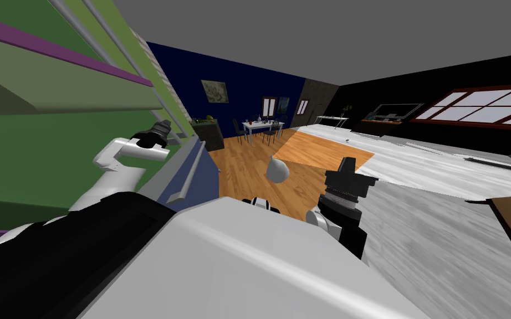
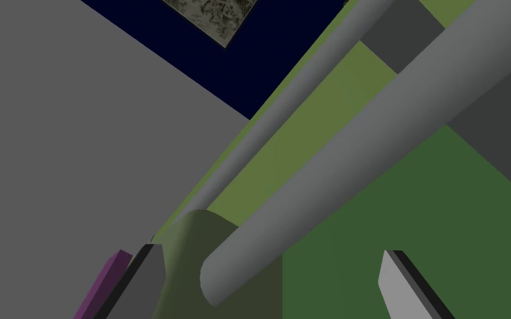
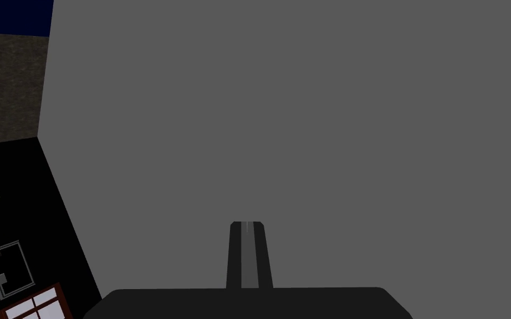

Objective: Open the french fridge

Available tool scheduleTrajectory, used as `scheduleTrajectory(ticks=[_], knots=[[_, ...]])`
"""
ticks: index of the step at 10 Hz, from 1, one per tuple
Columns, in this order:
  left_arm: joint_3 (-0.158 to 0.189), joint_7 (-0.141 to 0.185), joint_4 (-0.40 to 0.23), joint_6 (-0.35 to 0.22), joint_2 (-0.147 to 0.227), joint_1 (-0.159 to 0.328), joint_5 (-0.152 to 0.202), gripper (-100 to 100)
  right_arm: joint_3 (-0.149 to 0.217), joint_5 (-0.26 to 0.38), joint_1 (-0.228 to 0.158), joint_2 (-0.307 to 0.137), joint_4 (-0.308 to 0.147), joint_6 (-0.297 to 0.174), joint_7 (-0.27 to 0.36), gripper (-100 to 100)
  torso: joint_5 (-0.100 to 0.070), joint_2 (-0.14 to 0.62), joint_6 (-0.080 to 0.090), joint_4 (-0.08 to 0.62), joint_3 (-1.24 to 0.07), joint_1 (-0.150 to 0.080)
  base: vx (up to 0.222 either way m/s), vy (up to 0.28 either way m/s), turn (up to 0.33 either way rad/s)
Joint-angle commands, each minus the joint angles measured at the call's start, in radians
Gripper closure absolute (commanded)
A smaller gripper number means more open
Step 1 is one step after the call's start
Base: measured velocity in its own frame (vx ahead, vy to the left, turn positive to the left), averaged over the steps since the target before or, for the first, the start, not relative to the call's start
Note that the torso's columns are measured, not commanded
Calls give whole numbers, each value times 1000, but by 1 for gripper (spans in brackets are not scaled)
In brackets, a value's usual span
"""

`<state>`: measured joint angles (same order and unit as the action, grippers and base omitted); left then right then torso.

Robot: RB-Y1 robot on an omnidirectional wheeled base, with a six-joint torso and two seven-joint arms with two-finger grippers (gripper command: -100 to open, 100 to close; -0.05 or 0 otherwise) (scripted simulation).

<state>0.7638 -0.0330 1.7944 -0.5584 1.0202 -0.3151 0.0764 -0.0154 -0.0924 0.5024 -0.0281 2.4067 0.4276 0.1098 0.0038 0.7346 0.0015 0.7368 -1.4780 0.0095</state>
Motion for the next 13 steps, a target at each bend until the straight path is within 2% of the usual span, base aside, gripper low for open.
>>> scheduleTrajectory(ticks=[1, 3, 5, 6, 7, 9, 11, 12, 13], knots=[[-68, -16, -78, 72, 35, 67, -20, -100, 0, 0, 0, 0, 0, 0, 0, 0, -2, 3, 3, 1, 1, -2, -84, -24, -95], [-68, -16, -133, 72, 35, 121, -20, -100, 0, 0, 0, 0, 0, 0, 0, 0, -3, 4, -2, 1, 2, -8, -35, -16, 6], [-68, -16, -184, 72, 35, 128, -20, -100, 0, 0, 0, 0, 0, 0, 0, 0, -3, 1, -2, 1, 1, -8, 3, 2, -2], [-116, -33, -213, 119, 68, 172, -42, -100, 0, 0, 0, 0, 0, 0, 0, 0, -4, 2, -2, 1, 1, -9, -69, -52, -98], [-135, -33, -241, 139, 68, 196, -42, -100, 0, 0, 0, 0, 0, 0, 0, 0, -5, 5, 2, 1, 2, -11, -98, -51, -38], [-135, -33, -307, 139, 68, 253, -42, -100, 0, 0, 0, 0, 0, 0, 0, 0, -5, 1, 0, 0, 0, -11, -32, -10, -26], [-135, -33, -351, 139, 68, 253, -42, -100, 0, 0, 0, 0, 0, 0, 0, 0, -3, 0, -2, 0, 0, -8, 11, 4, 3], [-178, -49, -375, 186, 100, 291, -63, -100, 0, 0, 0, 0, 0, 0, 0, 0, -3, 2, -2, 1, 1, -8, -58, -37, -135], [-202, -49, -403, 206, 100, 317, -63, -100, 0, 0, 0, 0, 0, 0, 0, 0, -3, 6, -1, 2, 3, -9, -92, -57, -75]])
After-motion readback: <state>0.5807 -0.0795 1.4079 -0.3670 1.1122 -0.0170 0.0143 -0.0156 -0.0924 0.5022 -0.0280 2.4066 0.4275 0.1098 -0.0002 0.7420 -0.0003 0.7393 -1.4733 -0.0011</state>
